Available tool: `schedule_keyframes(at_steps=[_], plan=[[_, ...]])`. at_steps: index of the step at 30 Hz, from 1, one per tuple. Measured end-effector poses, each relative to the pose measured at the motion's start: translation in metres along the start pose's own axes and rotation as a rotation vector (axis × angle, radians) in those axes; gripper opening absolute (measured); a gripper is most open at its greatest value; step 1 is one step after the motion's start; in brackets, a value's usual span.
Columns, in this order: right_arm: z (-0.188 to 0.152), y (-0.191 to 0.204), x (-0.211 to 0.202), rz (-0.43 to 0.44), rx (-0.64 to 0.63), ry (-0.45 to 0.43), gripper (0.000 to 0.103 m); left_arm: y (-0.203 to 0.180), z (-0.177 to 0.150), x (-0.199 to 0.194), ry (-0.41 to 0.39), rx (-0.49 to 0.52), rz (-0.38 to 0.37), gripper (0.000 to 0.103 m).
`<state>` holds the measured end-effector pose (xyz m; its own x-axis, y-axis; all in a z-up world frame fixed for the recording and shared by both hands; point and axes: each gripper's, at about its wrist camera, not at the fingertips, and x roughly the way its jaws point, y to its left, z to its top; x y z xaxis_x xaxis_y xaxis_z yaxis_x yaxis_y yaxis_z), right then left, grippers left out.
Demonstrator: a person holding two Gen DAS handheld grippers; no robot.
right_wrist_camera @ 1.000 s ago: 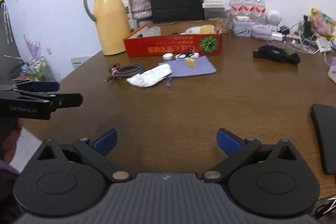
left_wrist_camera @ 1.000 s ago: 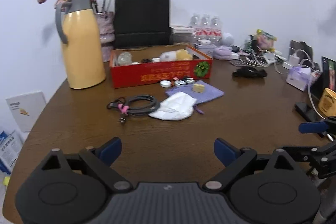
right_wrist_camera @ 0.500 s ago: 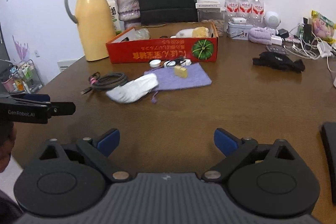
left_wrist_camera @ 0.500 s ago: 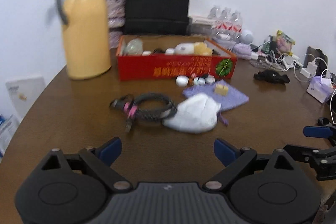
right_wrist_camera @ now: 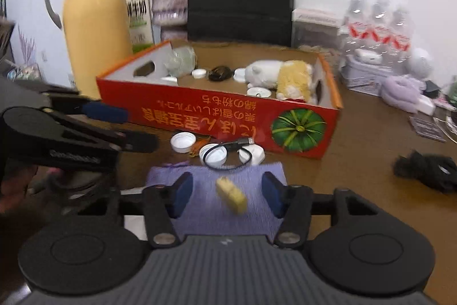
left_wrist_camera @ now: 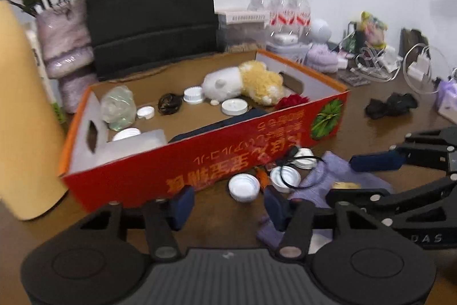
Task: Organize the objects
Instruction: 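Grasp the yellow block with the right tool while the left tool grasps a white cap, then carry the yellow block into the box with the right tool while the left tool releases its cap there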
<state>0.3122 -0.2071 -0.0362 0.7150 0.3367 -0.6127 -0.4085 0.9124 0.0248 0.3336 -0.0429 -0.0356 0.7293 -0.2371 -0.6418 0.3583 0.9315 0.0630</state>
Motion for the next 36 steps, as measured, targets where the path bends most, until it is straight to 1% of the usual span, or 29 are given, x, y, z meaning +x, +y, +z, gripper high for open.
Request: schedule_keyframes(at_steps=[1, 2, 4, 7, 8, 11, 15, 18, 20, 21, 22, 23, 25, 27, 30, 34, 36], plan=[[0.001, -0.004, 0.010, 0.013, 0.019, 0.014, 0.036, 0.000, 0.001, 0.008, 0.007, 0.000, -0.005, 0.046], [0.001, -0.007, 0.019, 0.026, 0.049, 0.031, 0.026, 0.000, 0.002, 0.015, 0.014, 0.003, -0.018, 0.046], [-0.004, -0.011, 0.025, 0.039, 0.075, 0.042, 0.025, 0.001, -0.001, 0.026, 0.027, 0.005, -0.034, 0.045], [-0.010, -0.012, 0.020, 0.045, 0.067, 0.035, 0.023, 0.004, -0.001, 0.033, 0.022, -0.008, -0.075, 0.033], [-0.012, -0.013, 0.020, 0.044, 0.071, 0.029, 0.023, 0.005, -0.001, 0.034, 0.020, -0.013, -0.082, 0.025], [-0.016, -0.011, 0.017, 0.030, 0.069, 0.014, 0.022, 0.004, -0.001, 0.033, 0.009, -0.010, -0.086, 0.024], [-0.017, -0.008, 0.015, 0.007, 0.059, 0.000, 0.021, -0.002, -0.001, 0.030, -0.008, 0.011, -0.059, 0.024], [-0.017, -0.009, 0.015, 0.001, 0.061, -0.003, 0.020, -0.003, 0.001, 0.022, -0.027, 0.003, -0.046, 0.024], [-0.017, -0.008, 0.013, -0.010, 0.054, -0.008, 0.020, -0.004, 0.001, 0.010, -0.043, -0.006, -0.020, 0.024], [-0.017, -0.007, 0.012, -0.015, 0.050, -0.018, 0.013, -0.004, 0.000, 0.002, -0.058, -0.014, -0.011, 0.024], [-0.017, -0.006, 0.010, -0.014, 0.048, -0.030, 0.012, -0.003, -0.002, -0.009, -0.074, -0.035, -0.008, 0.024], [-0.017, -0.006, 0.008, -0.010, 0.054, -0.039, 0.012, -0.002, -0.004, -0.022, -0.084, -0.067, -0.007, 0.024], [-0.020, -0.003, -0.003, -0.058, 0.062, -0.044, 0.012, -0.003, -0.014, -0.052, -0.115, -0.103, -0.003, 0.024], [-0.026, 0.005, -0.022, -0.082, 0.049, -0.083, 0.012, -0.009, -0.026, -0.081, -0.136, -0.122, 0.012, 0.024], [-0.039, 0.014, -0.056, -0.039, 0.095, -0.112, 0.012, -0.021, -0.054, -0.125, -0.152, -0.152, 0.016, 0.024], [-0.062, 0.028, -0.110, -0.007, 0.161, -0.144, 0.012, -0.043, -0.089, -0.166, -0.132, -0.185, 0.036, 0.024], [-0.074, 0.037, -0.132, 0.012, 0.167, -0.145, 0.012, -0.053, -0.102, -0.182, -0.119, -0.199, 0.006, 0.024]])
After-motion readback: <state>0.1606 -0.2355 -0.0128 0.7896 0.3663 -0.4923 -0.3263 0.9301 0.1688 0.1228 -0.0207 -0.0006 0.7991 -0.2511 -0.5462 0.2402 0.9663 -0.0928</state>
